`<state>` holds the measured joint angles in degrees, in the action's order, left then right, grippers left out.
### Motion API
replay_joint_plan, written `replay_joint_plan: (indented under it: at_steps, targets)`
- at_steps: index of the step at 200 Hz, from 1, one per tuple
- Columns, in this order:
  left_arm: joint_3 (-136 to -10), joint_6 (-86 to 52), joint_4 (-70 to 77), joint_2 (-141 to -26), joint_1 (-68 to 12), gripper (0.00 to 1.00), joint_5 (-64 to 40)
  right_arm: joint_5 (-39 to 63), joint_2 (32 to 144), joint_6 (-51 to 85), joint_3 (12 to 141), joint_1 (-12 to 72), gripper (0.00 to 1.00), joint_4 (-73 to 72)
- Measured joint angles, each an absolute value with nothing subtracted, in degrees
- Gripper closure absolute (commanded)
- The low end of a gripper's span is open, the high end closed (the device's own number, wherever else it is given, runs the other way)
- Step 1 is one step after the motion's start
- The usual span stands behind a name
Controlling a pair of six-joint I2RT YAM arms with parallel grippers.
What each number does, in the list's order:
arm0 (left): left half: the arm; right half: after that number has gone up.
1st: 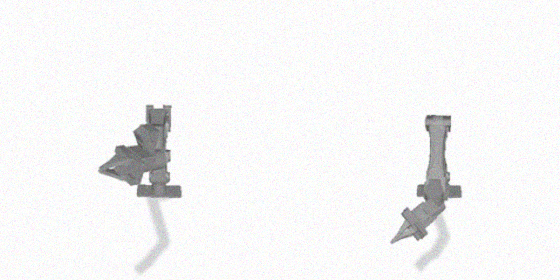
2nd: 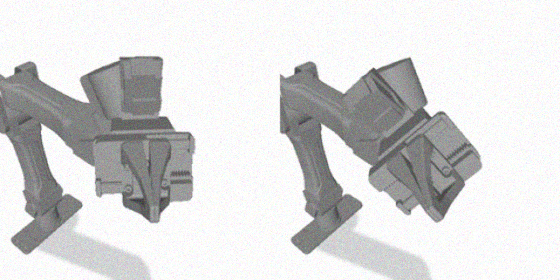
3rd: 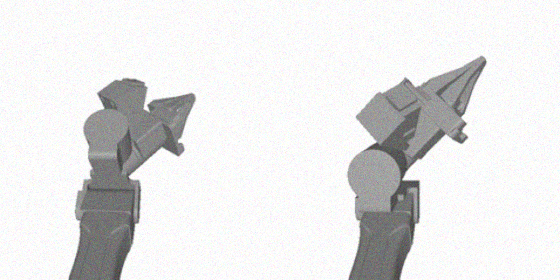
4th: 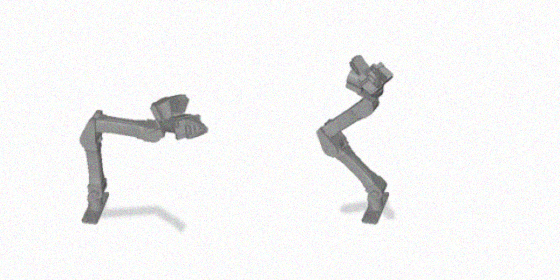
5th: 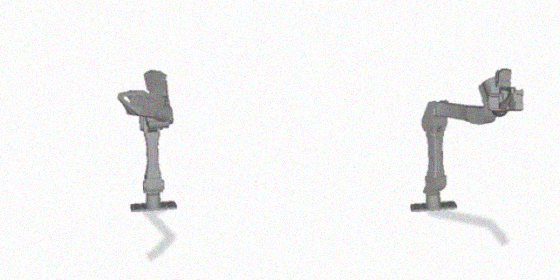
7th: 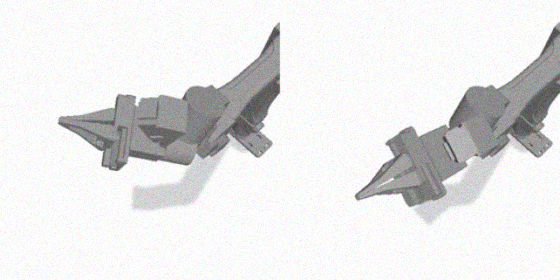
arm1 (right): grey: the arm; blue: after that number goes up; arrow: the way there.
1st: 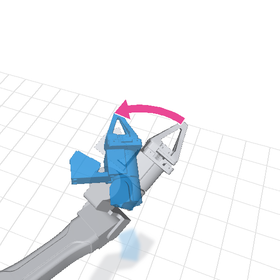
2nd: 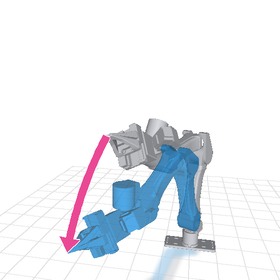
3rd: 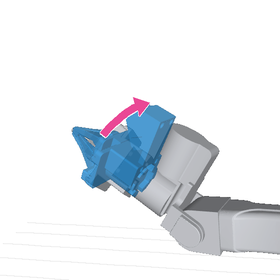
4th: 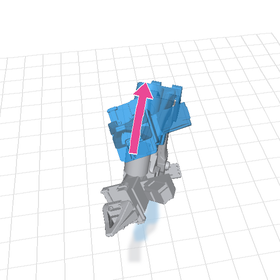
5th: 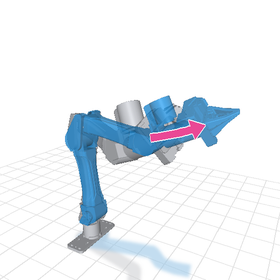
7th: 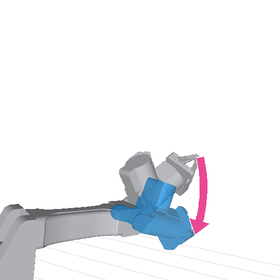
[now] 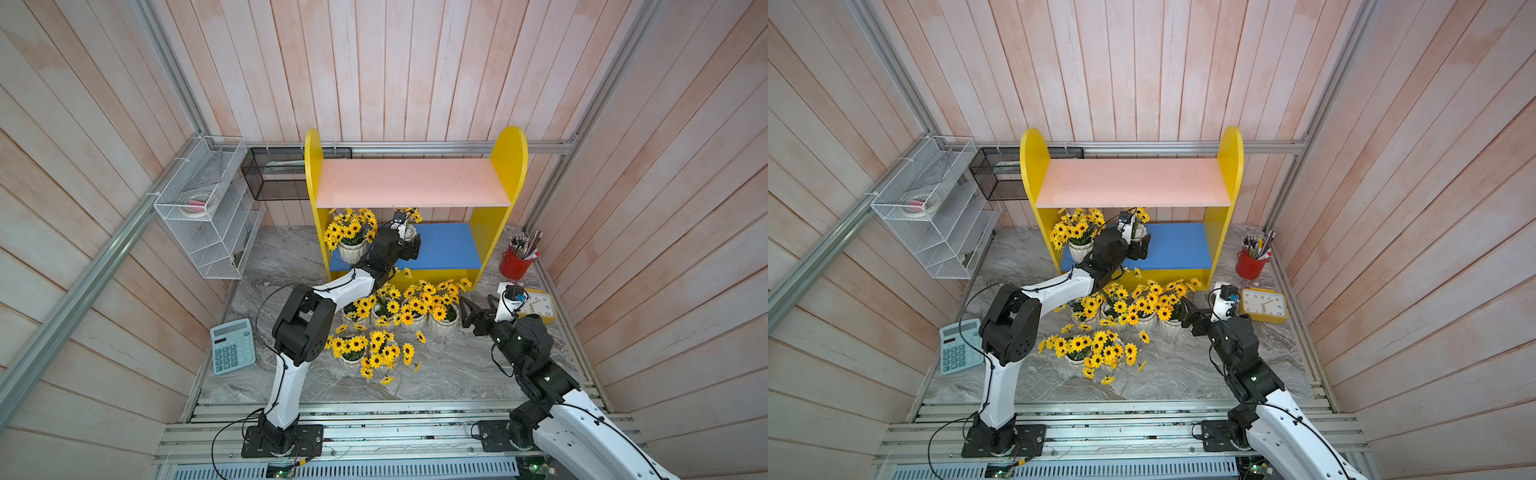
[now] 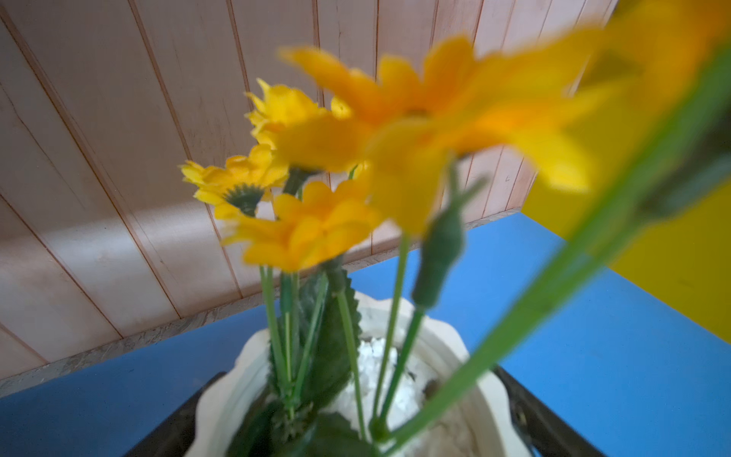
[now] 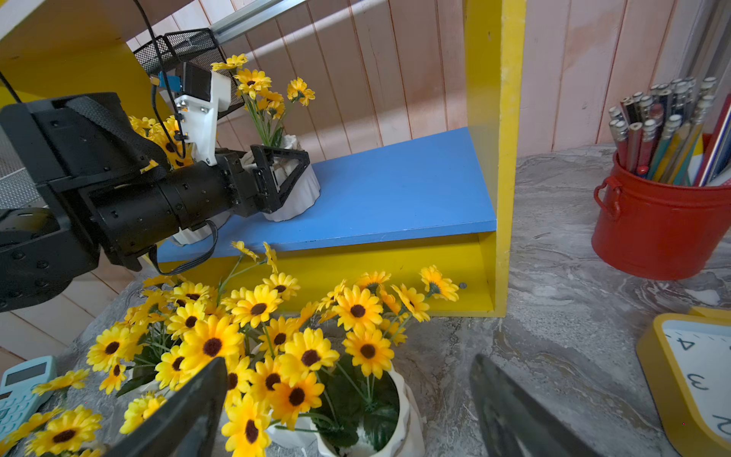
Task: Take the sunflower pots off the shelves
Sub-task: Pick up the sunflower pot from the shelf.
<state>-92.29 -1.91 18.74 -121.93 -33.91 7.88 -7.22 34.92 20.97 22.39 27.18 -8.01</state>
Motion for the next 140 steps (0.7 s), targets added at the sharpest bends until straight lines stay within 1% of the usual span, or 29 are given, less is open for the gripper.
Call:
replay_joint_plan:
  at_steps: [19, 72, 80, 88, 96, 124, 135, 137, 140]
  targets:
    - [-93.6, -1.9, 18.8, -122.7, -33.8, 0.0, 7.7, -7.1, 34.9, 21.0, 22.4, 27.0, 0.05, -8.0]
    - [-93.7, -1.3, 18.9, -123.0, -33.6, 0.18, 7.0, -6.7, 34.7, 21.0, 22.4, 26.1, 0.05, -8.2]
    - [-93.6, -1.2, 18.9, -123.0, -33.5, 0.22, 6.7, -6.7, 34.7, 21.0, 22.4, 26.1, 0.05, -8.2]
    - [-93.6, -1.2, 18.9, -123.0, -33.5, 0.29, 6.4, -6.5, 34.7, 21.0, 22.3, 26.0, 0.05, -8.2]
    - [-93.6, -1.2, 19.0, -123.0, -33.4, 0.38, 6.2, -6.5, 34.7, 21.0, 22.3, 25.9, 0.05, -8.2]
    - [-92.8, -1.1, 20.3, -122.9, -33.3, 0.78, 5.0, -6.5, 34.7, 21.0, 22.3, 25.6, 0.07, -8.2]
    - [-92.4, -1.0, 20.6, -122.7, -33.2, 0.97, 4.3, -6.5, 34.7, 21.0, 22.3, 25.5, 0.07, -8.2]
    - [-92.3, -1.0, 20.7, -122.6, -33.2, 1.0, 4.2, -6.5, 34.7, 21.0, 22.3, 25.5, 0.07, -8.2]
    - [-92.1, -1.0, 20.7, -122.4, -33.2, 1.0, 3.9, -6.5, 34.7, 21.0, 22.3, 25.4, 0.07, -8.2]
